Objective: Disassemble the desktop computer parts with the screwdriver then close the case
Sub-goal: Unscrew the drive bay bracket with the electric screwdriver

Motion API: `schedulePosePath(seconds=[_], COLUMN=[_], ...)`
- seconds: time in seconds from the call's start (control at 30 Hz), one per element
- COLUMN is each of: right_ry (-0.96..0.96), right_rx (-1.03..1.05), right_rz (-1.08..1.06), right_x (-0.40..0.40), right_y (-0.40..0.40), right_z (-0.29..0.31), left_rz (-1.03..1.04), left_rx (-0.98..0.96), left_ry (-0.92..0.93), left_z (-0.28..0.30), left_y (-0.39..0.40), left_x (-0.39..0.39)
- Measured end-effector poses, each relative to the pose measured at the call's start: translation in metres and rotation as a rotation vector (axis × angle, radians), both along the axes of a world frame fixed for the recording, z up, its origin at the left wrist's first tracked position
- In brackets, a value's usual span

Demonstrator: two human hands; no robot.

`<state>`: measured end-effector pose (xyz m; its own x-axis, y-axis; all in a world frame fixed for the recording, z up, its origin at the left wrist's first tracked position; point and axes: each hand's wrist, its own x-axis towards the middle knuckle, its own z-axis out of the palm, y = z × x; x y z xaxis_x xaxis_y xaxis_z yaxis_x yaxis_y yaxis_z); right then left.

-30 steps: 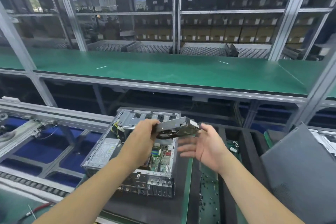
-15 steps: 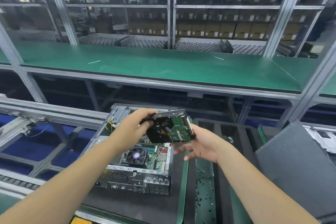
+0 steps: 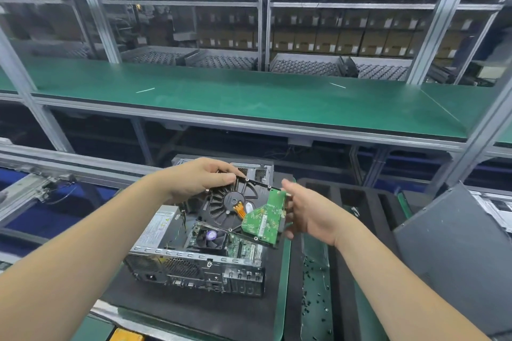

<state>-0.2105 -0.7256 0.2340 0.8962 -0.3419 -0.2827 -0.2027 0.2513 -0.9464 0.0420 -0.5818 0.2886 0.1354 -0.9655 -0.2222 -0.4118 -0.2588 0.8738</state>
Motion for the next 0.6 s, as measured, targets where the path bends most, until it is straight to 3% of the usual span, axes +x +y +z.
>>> schedulePosePath(seconds=[0.13, 0.23, 0.33, 0.43, 0.6], right_ry=[0.013, 0.013, 0.009, 0.027, 0.096], right_rx=[-0.138, -0.069, 0.108, 0.251, 0.424], right_rz=[0.037, -0.026, -0.186, -0.321, -0.488], right_x=[0.003, 0.007, 0.015, 0.031, 0.065], right_y=[0.005, 0.008, 0.020, 0.035, 0.060], right_z=[0.005, -0.006, -0.031, -0.060, -0.100], left_rz=[0.021, 0.234, 0.614, 0.694, 0.712], left_rx=[0.015, 0.018, 0.061, 0.158, 0.203], left_ry=[0.065, 0.159, 0.451, 0.712, 0.642], left_z=[-0.002, -0.018, -0.052, -0.093, -0.133], left_y=[-0.006, -0.008, 0.000, 0.016, 0.018], left_x=[-0.005, -0.003, -0.008, -0.033, -0.060])
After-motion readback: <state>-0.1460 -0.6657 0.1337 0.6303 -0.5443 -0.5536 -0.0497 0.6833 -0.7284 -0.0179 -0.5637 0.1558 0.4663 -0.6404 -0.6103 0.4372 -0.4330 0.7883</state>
